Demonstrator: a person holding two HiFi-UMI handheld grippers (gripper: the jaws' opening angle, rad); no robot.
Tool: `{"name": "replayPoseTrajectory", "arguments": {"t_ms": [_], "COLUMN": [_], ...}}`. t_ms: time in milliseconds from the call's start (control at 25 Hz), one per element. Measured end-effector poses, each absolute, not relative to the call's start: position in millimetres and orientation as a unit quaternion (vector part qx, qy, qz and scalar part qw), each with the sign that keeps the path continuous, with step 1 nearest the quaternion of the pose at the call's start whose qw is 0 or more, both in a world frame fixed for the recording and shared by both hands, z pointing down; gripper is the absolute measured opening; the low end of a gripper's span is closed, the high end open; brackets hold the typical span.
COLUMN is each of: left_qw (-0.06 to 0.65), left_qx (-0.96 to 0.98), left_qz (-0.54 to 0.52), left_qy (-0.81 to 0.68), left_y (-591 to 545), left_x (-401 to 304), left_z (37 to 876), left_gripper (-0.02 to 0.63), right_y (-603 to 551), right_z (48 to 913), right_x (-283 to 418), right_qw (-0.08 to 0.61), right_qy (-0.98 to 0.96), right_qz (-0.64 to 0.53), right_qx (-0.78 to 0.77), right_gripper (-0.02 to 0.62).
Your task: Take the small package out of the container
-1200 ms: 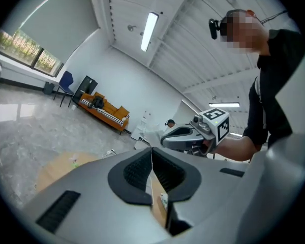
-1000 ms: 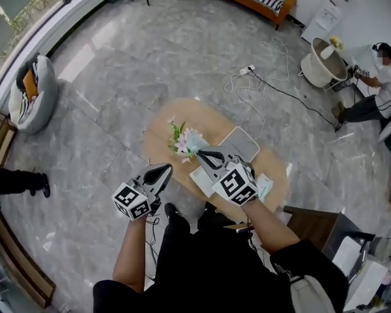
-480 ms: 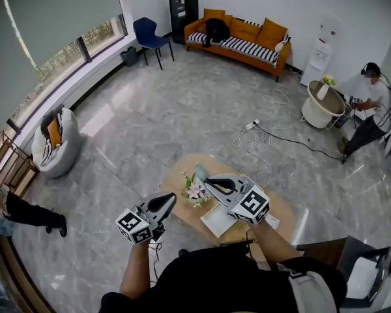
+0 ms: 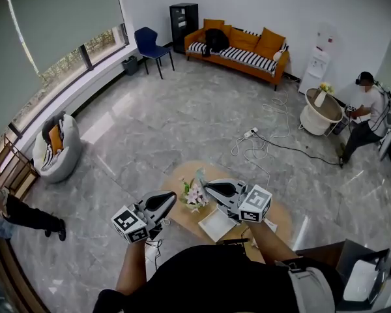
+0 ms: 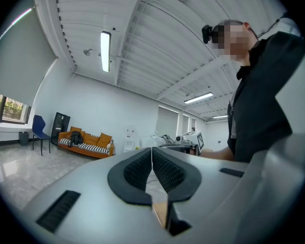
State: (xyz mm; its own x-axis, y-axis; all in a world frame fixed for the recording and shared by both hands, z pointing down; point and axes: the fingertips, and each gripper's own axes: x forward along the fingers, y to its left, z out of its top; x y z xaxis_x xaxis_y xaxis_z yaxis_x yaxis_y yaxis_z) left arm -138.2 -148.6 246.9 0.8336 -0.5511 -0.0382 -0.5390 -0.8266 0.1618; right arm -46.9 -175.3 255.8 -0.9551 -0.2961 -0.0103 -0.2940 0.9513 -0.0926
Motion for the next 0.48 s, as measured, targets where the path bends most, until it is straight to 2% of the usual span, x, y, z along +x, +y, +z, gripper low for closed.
{"name": "replayPoseTrajectory", "arguments": {"t_ms": [480], "left_qw": [0.080], "left_qx": [0.951], "left_qz": [-0.053], "left_qy": [-0.294], "left_y": [-149], "left_x": [-133], "left_z": [246], "left_gripper": [0.018], "right_y": [-163], "right_z": [252], "right_x": [-50], "right_qw": [0.023], "right_qy": [0.995], "right_qz": [-0.048], "right_qx": [-0.081], "right_gripper": [0.018]}}
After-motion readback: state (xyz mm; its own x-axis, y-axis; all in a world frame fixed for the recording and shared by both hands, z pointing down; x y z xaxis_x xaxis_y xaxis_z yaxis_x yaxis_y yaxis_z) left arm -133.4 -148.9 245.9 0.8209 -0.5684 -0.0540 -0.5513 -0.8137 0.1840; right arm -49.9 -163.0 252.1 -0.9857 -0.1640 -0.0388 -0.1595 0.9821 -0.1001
